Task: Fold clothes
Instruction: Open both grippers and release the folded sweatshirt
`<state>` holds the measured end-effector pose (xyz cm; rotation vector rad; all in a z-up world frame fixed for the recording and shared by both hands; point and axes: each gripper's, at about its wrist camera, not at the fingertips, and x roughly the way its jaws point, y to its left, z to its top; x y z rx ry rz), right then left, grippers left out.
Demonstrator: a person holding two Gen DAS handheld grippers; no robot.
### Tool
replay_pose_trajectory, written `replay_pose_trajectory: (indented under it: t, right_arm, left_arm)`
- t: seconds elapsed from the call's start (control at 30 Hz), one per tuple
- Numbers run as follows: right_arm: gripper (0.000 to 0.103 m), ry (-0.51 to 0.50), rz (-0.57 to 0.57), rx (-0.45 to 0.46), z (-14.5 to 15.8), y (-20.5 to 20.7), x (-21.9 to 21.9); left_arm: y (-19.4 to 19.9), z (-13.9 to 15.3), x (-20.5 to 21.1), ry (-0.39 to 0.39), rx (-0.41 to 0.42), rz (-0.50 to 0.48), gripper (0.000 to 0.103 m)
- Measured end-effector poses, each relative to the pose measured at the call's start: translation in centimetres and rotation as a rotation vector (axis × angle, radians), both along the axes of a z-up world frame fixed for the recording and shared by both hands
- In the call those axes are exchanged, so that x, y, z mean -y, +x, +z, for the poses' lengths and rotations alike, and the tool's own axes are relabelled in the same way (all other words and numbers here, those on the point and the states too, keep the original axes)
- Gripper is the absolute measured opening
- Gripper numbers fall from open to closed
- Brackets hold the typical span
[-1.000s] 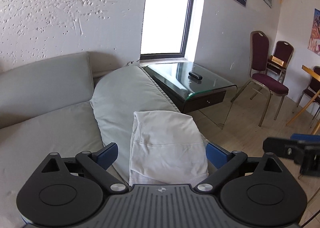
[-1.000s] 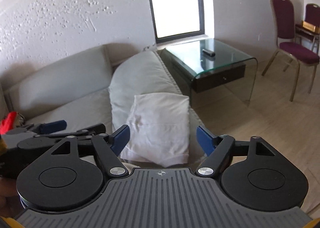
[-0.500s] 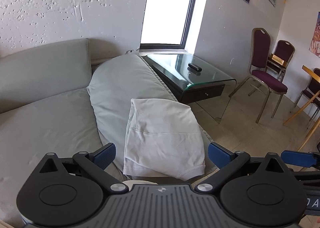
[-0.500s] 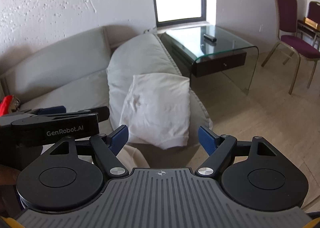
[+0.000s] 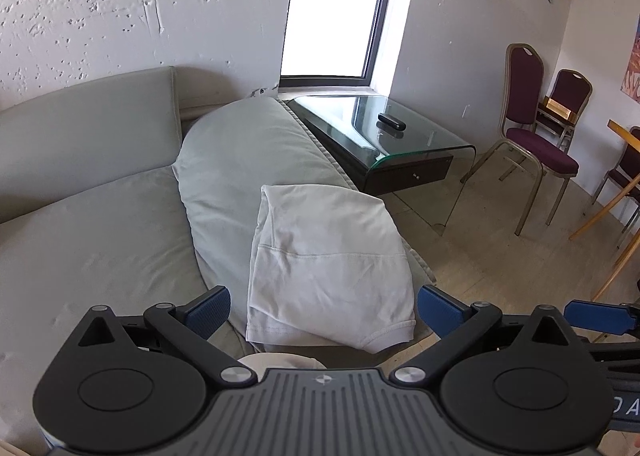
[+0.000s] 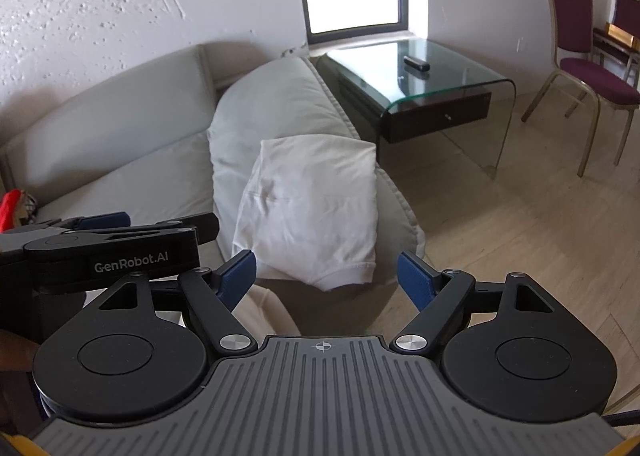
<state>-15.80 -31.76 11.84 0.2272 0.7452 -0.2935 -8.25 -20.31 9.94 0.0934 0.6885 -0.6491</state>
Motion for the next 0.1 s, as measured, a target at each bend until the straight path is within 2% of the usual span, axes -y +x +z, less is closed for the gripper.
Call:
replay_pose_trajectory:
  t: [0.1]
  right_arm:
    - [0.082, 0.011, -0.002, 0.004, -0.07, -0.16, -0.03]
  left_arm:
    - [0.02, -0.06, -0.04, -0.004, 0.002, -0.007, 0.102]
